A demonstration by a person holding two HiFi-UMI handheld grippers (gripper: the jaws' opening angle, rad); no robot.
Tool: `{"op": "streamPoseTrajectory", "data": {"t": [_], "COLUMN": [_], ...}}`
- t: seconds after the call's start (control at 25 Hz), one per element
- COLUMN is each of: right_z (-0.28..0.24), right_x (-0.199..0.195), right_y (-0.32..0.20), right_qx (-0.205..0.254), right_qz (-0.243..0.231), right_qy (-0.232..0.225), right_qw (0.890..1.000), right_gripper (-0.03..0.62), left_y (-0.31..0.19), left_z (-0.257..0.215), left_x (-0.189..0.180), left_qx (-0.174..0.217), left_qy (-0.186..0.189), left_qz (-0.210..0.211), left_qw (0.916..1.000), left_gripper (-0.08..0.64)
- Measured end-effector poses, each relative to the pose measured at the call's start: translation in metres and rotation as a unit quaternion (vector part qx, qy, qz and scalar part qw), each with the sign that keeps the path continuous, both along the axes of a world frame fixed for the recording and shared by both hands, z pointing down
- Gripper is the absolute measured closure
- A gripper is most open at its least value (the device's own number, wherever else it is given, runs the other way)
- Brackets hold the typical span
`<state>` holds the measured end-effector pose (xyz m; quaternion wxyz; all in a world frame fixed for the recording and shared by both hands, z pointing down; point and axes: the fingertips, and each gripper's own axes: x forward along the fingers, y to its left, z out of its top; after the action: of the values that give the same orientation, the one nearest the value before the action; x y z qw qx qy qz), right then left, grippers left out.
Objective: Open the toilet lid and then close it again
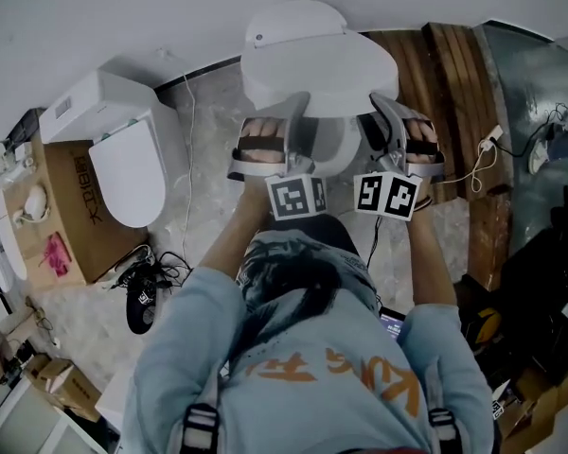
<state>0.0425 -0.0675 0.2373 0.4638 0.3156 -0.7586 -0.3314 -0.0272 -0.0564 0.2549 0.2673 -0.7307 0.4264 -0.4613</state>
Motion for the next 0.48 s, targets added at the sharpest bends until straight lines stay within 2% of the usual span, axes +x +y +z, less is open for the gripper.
{"op": "streamPoseTrajectory", "data": {"t": [0.2, 0.32, 0.48], "right_z": [-0.035, -0.05, -0.064], "right_x": [-0.017, -0.029, -0.044], "right_y": [-0.043, -0.07, -0.105], "right_qx": [0.034, 0.045, 0.056], "right_qz": [0.007, 0.016, 0.027], "right_qy": [0.002, -0.002, 0.003], "right_qw": [0.999, 0.999, 0.998], "right_gripper": [0.414, 0.426, 0.465], "left_y": [-0.037, -0.058, -0.091], "left_z": [-0.032, -0.043, -0.059], "left_x": [-0.013, -0.02, -0.032], "left_qx": [0.04, 0.07, 0.095], "left_qy": [-0.002, -0.004, -0.005], "left_qz": [0.013, 0.019, 0.021], "left_qw": [0.9991, 0.9974, 0.9952], "left_gripper": [0.368, 0.445, 0.453]}}
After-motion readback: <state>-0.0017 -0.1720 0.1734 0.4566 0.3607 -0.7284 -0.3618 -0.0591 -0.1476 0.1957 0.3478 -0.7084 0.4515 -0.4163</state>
